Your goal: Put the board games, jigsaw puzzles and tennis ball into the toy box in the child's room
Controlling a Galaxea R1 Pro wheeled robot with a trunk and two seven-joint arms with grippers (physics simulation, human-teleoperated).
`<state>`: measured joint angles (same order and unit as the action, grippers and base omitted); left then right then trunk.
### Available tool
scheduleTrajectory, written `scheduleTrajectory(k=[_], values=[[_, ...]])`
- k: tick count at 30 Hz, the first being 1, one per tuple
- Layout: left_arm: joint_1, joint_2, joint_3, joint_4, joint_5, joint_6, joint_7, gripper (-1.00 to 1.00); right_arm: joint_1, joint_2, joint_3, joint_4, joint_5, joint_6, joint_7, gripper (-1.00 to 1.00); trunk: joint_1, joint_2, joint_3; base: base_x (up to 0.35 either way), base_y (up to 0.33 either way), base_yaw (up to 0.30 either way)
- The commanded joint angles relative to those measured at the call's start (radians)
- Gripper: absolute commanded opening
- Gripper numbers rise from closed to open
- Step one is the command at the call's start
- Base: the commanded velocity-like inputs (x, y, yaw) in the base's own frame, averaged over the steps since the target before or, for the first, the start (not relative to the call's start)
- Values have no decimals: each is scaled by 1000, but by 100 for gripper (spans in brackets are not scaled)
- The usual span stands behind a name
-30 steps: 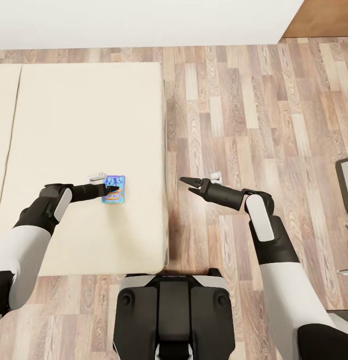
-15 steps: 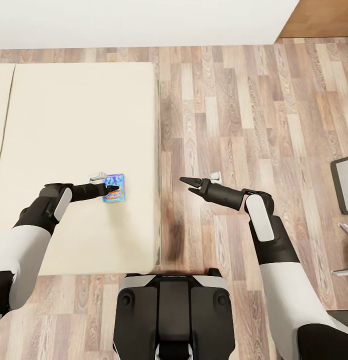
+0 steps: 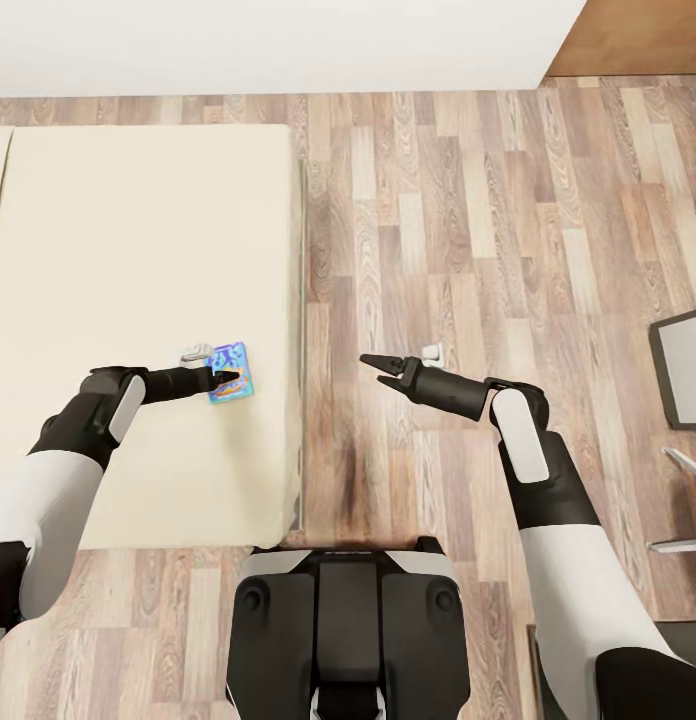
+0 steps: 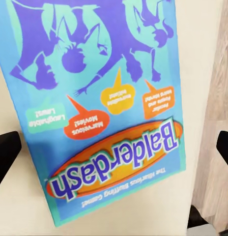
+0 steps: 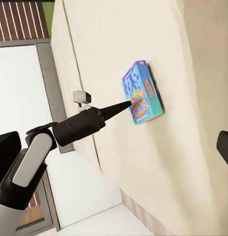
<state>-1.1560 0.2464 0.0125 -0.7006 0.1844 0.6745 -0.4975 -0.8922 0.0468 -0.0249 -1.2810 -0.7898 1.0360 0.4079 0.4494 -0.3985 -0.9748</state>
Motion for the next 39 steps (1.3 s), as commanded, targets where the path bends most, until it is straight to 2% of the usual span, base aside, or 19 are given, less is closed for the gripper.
scheduleTrajectory(k=[1, 16, 39], values=[[0, 0, 1, 0, 4, 7, -1, 100, -1, 1, -3, 0, 9, 5, 9, 100, 1, -2, -1, 0, -57, 0], [0, -3, 1, 0, 4, 8, 3, 100, -1, -2, -3, 0, 9, 7, 9, 100, 1, -2, -1, 0, -134, 0], [0, -1, 1, 0, 4, 10, 5, 100, -1, -1, -3, 0, 9, 6, 9, 100, 1, -2, -1, 0, -72, 0]])
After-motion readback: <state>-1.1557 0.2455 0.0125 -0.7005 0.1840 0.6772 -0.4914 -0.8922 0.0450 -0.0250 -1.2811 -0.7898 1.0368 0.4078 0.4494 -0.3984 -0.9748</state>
